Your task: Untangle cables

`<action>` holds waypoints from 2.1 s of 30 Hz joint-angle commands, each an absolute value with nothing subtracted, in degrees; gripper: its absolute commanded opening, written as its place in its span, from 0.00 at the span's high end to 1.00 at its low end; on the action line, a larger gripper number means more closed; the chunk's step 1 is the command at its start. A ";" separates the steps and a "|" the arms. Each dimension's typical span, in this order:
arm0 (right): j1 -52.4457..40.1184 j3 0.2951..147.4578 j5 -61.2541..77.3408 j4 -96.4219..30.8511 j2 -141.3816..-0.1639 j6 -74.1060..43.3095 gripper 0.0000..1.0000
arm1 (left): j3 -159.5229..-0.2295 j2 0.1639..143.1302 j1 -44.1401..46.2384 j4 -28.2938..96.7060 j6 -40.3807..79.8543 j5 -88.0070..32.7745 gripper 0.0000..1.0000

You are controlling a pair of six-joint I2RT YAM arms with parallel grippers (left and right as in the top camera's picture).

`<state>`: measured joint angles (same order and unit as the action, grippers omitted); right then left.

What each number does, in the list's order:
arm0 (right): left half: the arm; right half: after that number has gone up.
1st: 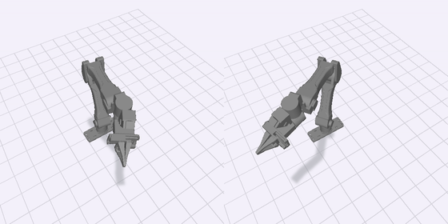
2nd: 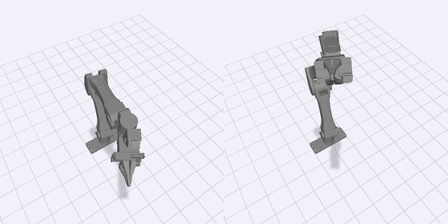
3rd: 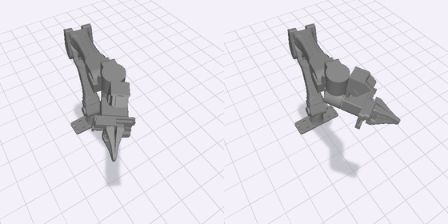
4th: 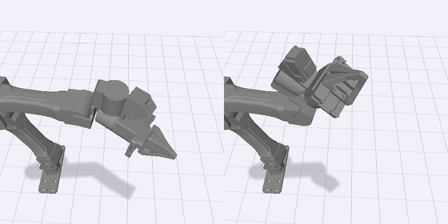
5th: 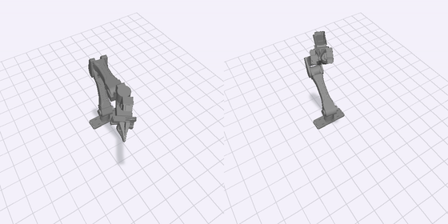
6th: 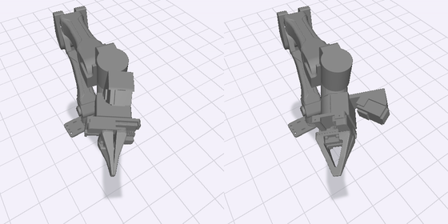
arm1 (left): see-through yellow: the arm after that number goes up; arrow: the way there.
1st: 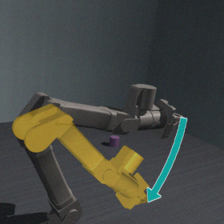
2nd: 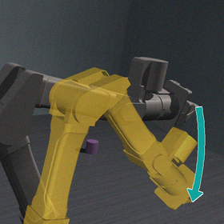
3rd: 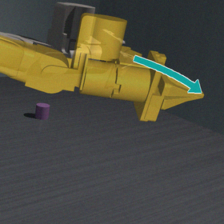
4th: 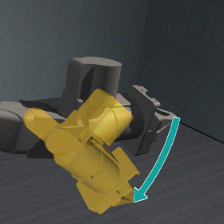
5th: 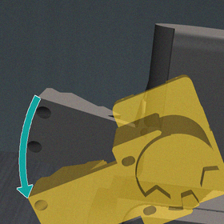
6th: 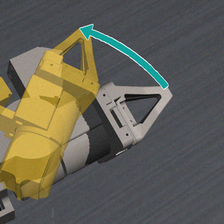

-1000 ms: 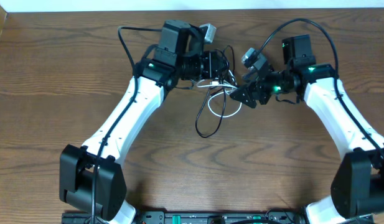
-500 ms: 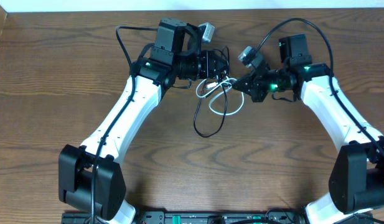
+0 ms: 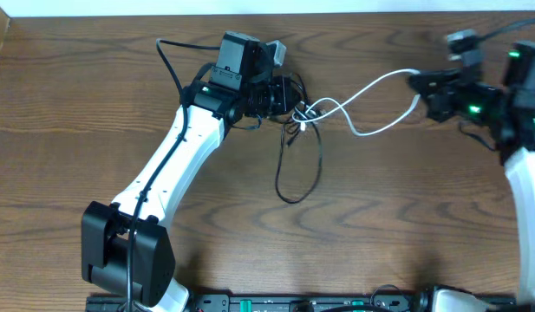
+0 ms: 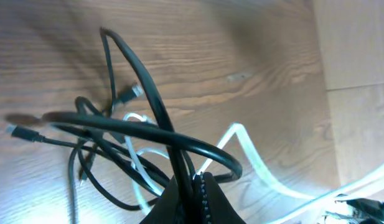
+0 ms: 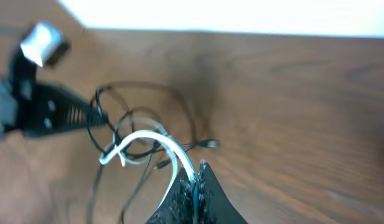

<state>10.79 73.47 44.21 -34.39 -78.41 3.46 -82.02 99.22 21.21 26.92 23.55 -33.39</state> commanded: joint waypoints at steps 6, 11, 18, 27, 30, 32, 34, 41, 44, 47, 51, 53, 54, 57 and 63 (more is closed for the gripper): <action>17.69 74.30 43.16 -33.15 -68.84 -7.25 0.99 | -82.72 99.00 20.80 30.65 22.31 -24.86 0.93; 21.82 74.30 41.43 -32.91 -64.29 -13.91 0.99 | -82.72 99.00 20.80 33.06 22.31 -20.58 0.92; 28.51 74.30 41.47 -32.97 -60.27 -20.38 0.99 | -82.72 99.00 20.80 34.57 22.31 -15.75 0.92; 33.30 74.30 41.47 -33.26 -59.57 -23.88 0.99 | -82.72 99.00 20.80 37.36 22.28 -5.08 0.92; 33.67 74.30 41.50 -33.23 -59.59 -24.84 0.99 | -82.72 99.00 20.80 38.37 22.28 -1.83 0.93; 33.65 74.30 41.52 -33.36 -59.64 -24.84 0.99 | -82.72 99.00 20.80 38.37 22.28 -1.91 0.93; 33.65 74.30 41.52 -33.91 -59.68 -24.80 0.99 | -82.72 99.00 20.82 38.30 22.28 -2.52 0.93; 31.27 74.30 48.01 -34.72 -61.34 -18.57 0.85 | -82.74 97.23 21.32 33.69 15.42 -20.43 0.93; 29.56 74.30 51.20 -35.48 -62.87 -15.07 0.60 | -82.74 94.41 21.71 30.70 15.03 -25.36 0.93; 27.11 74.28 51.42 -37.17 -64.79 -12.49 0.37 | -82.74 90.96 21.71 27.86 15.07 -29.69 0.93; 22.50 74.28 51.42 -38.89 -67.94 -9.19 0.30 | -82.74 86.39 21.71 25.93 15.77 -31.53 0.93; 19.68 74.28 51.44 -39.11 -69.65 -7.60 0.27 | -82.74 84.55 21.71 26.04 16.51 -31.55 0.93; 18.20 74.28 51.44 -39.09 -70.46 -6.55 0.26 | -82.74 83.79 21.71 26.22 17.15 -31.77 0.92; 13.30 74.28 51.44 -38.59 -72.82 -2.72 0.24 | -82.74 82.21 21.71 26.22 17.89 -33.61 0.93; 4.73 74.28 51.42 -36.03 -76.75 2.00 0.18 | -82.74 81.78 21.69 26.24 18.11 -35.40 0.92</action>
<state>7.64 73.56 50.37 -36.69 -75.66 -2.50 -82.00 82.24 21.76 26.55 17.80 -33.17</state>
